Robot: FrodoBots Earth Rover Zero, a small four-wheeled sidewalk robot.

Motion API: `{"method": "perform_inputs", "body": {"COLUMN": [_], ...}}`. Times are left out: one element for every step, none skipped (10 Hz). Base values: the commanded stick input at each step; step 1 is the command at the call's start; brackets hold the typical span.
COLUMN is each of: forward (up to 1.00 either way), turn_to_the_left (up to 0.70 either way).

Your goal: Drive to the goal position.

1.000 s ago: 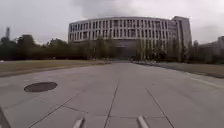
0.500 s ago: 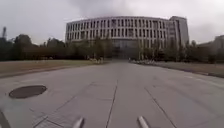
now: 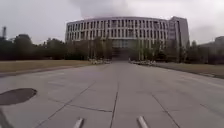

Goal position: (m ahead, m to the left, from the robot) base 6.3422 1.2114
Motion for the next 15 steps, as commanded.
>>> {"method": "perform_inputs", "body": {"forward": [0.70,0.70,0.70,0.70,0.70,0.70,0.70,0.70,0.70,0.70,0.70,0.70,0.70,0.70,0.70], "turn_to_the_left": [0.00,0.00,0.00,0.00,0.00,0.00,0.00,0.00,0.00,0.00,0.00,0.00,0.00,0.00,0.00]}}
